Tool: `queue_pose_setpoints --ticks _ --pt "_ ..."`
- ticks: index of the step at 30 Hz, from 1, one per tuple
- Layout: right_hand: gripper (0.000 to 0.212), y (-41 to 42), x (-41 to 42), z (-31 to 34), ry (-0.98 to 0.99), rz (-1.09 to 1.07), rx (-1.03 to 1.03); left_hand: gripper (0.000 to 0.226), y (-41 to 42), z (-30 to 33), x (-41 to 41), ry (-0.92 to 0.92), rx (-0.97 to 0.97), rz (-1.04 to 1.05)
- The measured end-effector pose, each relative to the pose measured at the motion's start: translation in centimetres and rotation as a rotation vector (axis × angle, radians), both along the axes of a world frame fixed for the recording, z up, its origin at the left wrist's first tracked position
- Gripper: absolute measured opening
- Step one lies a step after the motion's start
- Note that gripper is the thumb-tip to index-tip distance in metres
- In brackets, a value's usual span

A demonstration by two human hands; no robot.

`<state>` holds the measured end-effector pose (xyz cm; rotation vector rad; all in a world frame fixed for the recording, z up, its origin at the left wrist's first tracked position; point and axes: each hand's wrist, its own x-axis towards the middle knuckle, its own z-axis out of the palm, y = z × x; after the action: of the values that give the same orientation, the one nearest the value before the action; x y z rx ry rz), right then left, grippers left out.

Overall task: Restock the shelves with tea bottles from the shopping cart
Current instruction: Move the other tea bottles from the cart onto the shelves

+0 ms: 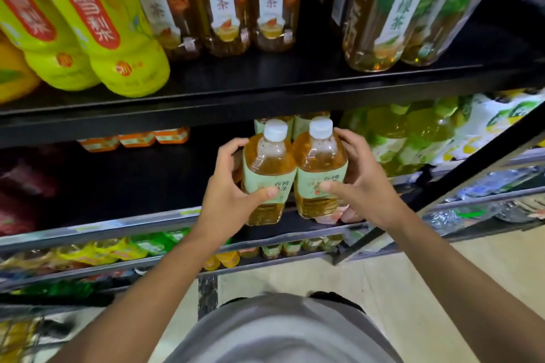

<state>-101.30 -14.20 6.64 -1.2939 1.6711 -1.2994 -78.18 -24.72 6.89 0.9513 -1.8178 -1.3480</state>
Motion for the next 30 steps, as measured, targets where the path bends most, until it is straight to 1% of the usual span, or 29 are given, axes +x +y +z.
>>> queue_pose_setpoints --ticks 3,8,13,18,22,25,30 --pt "0.088 -0.5 -0.1 -0.1 -0.026 -0.056 -0.078 0.09 -0.4 0.4 -1.1 0.01 -0.021 0.037" --pt "0.083 -1.4 -1.1 -0.3 -0.001 -0.088 -0.163 0.091 -1.2 0.5 -2.5 0.032 -0.103 0.056" --pt "0.087 -1.9 -1.9 -2.1 0.073 -0.093 -0.25 0.095 -1.6 -2.0 -3.2 0.039 -0.191 0.106" --pt "0.088 -2.5 -2.7 -5.3 0.1 -0.082 -0.245 0.092 -1.5 -5.1 -3.7 0.01 -0.233 0.146" --pt "0.086 -2.6 -2.8 -6.8 0.089 -0.045 -0.207 0.092 -1.2 -7.1 -3.8 -0.034 -0.222 0.164" --pt "0.086 -2.7 -3.1 -7.2 0.067 -0.035 -0.181 0.093 -1.2 -7.6 -4.0 -0.061 -0.207 0.171" --pt "0.081 -3.5 -4.0 -6.7 0.03 0.006 -0.095 0.088 -1.7 -7.5 -4.7 -0.085 -0.177 0.172"
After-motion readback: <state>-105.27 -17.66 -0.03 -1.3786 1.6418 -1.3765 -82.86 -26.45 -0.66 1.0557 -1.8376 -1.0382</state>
